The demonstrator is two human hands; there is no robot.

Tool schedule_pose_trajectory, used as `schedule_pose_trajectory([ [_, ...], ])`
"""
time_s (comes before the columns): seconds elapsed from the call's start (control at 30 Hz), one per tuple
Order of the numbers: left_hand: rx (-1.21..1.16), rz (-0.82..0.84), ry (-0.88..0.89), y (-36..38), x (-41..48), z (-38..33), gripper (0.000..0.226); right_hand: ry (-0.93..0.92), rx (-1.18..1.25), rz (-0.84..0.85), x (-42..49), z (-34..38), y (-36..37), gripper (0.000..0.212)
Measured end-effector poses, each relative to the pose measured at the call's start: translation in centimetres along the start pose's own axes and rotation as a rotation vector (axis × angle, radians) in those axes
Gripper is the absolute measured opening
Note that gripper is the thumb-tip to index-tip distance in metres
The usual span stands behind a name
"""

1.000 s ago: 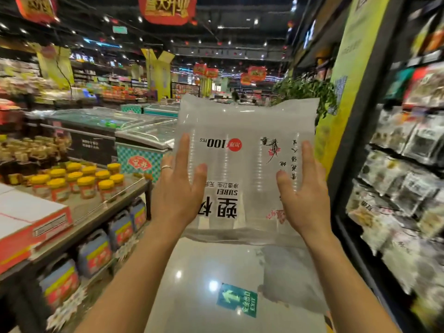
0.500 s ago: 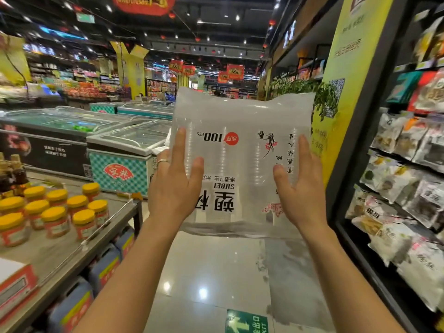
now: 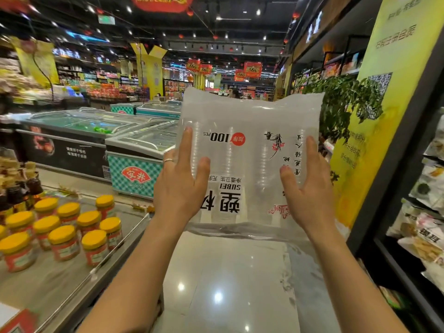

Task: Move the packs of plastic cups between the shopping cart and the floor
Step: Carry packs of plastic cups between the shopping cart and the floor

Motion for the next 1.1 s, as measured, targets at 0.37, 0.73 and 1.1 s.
schedule_pose_trajectory([
  [0.37, 0.057, 0.038, -0.005, 14.4, 11.0, 9.0, 0.063, 0.028, 0.067, -0.02, 14.1, -7.1, 13.3, 0.069],
  [0.73, 0.016, 0.01, -0.01, 26.5, 23.6, 15.7, 0.063, 0.013, 0.106, 0.036, 29.8, -11.3, 23.4, 0.069],
  [1.1, 0.021, 0.009, -0.014, 37.8, 34.3, 22.9, 0.062, 0.023, 0.053, 0.016, 41.6, -15.5, 33.3, 0.065],
])
Point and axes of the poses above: each hand's wrist, its own x-axis towards the middle knuckle, its own y-axis out of the palm, z = x × y, the point moved 5 cm from there along x, towards the middle knuckle, and after that the axes turned 12 degrees about y, right-handed, at the moved point
